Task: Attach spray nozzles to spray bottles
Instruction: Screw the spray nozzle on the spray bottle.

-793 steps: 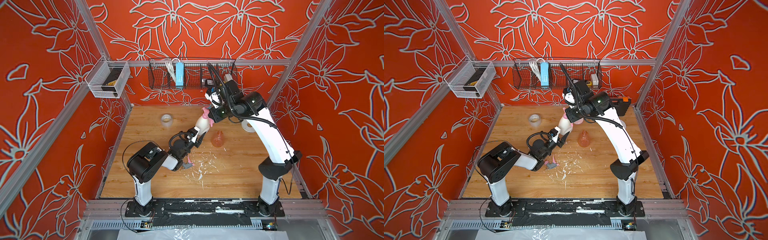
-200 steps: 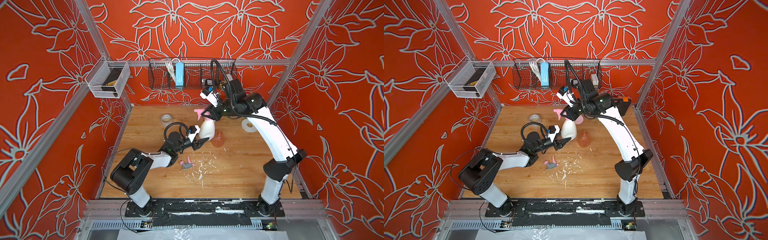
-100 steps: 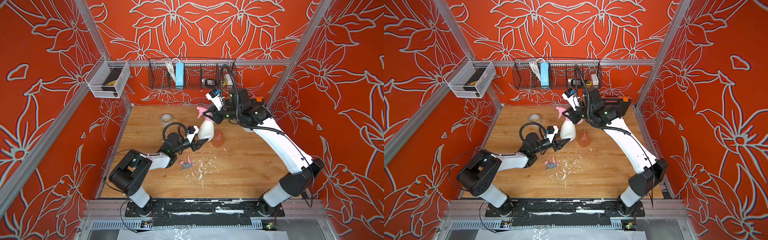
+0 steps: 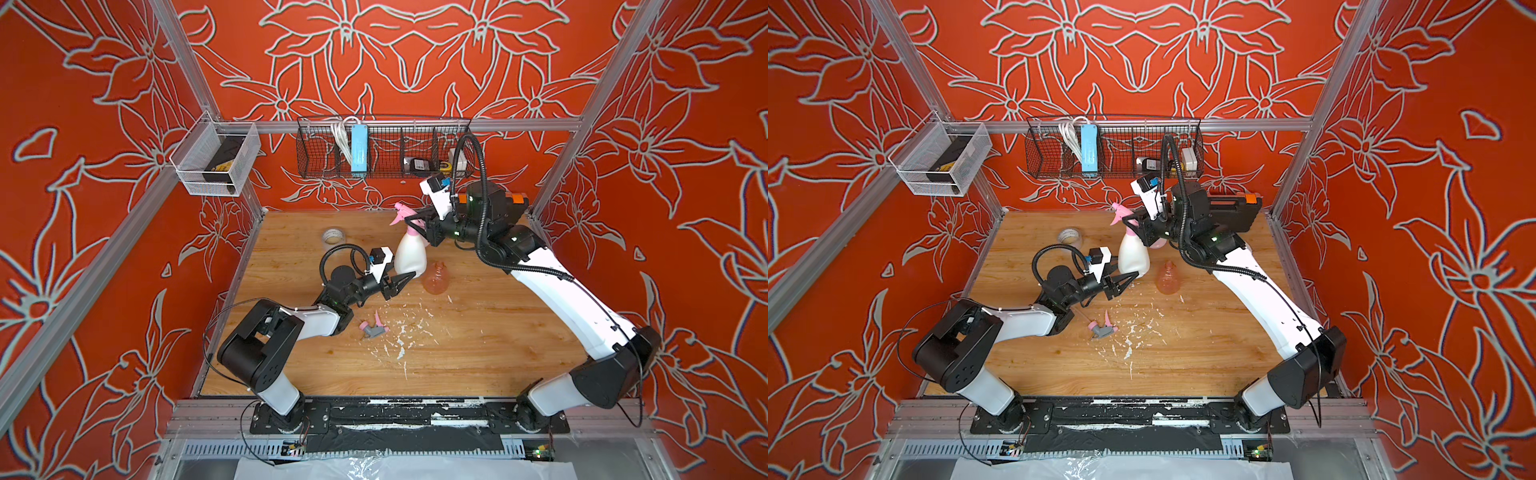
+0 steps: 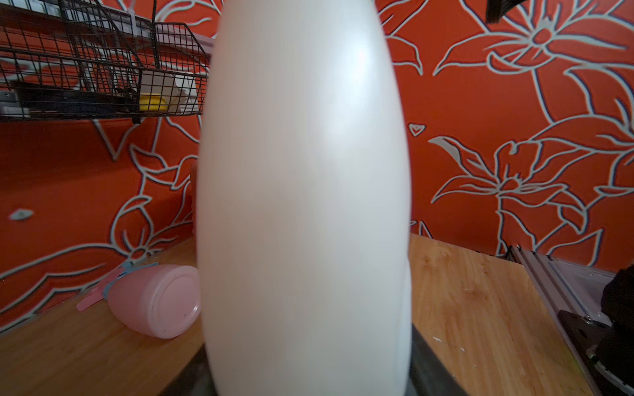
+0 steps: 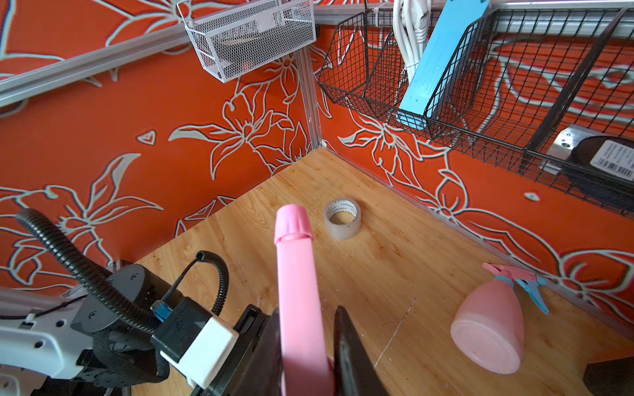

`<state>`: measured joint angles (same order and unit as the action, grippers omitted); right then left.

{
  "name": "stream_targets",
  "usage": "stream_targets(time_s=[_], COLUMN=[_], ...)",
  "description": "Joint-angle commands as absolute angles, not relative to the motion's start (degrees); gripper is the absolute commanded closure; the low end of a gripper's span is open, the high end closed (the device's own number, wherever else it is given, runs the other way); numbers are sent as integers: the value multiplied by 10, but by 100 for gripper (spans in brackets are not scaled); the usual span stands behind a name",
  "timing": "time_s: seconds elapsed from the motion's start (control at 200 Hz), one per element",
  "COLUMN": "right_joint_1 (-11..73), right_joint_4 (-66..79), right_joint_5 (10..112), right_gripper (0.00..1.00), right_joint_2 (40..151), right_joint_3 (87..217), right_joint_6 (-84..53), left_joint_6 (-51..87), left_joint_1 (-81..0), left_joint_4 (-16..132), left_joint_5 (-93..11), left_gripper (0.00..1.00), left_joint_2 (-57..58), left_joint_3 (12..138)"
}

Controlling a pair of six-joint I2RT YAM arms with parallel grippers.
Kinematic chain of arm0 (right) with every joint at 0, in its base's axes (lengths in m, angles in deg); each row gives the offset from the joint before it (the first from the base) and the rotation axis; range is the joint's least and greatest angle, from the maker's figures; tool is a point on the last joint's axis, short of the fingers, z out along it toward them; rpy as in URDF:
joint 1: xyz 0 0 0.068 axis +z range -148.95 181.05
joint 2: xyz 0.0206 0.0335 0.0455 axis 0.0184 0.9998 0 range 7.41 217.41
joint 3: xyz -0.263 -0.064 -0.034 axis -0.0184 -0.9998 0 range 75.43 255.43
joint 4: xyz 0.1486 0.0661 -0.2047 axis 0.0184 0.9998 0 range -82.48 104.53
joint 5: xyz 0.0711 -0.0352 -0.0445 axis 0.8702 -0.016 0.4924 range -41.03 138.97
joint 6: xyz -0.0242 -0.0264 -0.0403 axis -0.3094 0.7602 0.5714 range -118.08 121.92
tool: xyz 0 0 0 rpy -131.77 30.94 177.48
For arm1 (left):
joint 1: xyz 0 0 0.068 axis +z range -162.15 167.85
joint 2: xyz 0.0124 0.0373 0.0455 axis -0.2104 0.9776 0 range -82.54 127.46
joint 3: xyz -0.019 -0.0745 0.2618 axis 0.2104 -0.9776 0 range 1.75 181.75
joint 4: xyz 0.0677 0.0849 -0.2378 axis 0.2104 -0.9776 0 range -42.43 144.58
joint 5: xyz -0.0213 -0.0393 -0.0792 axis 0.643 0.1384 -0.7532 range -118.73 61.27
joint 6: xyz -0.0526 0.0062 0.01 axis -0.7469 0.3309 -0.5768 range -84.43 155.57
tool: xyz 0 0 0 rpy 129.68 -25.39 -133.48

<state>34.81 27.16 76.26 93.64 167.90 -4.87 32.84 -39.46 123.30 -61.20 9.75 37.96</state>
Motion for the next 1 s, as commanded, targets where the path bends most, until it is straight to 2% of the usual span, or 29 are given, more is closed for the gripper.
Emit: stream_targets(time_s=[0.0, 0.155, 0.545, 0.771, 0.916, 0.996], right_joint_1=[347, 348, 414, 459, 491, 497], right_joint_4=[357, 432, 496, 636, 740, 769], right_joint_5=[768, 722, 468, 343, 245, 226], right_gripper=[100, 100, 100, 100, 100, 100], right_joint_2=[964, 986, 1010, 1087, 1156, 1182], right_joint_3=[1699, 1737, 1770, 1895, 1993, 2026], right_joint_6=[-50, -53, -150, -260, -308, -321], left_joint_6=[345, 389, 390, 430, 451, 442], left_joint_1=[-392, -399, -448, -497, -518, -522], left_joint_4=[1299, 1288, 1283, 1231, 1208, 1206], left_joint_5=[-578, -501, -378, -199, -121, -111], left_gripper=[63, 63, 64, 64, 64, 64], left_joint_2=[74, 71, 103, 127, 148, 151], left_joint_3=[411, 421, 480, 526, 554, 554])
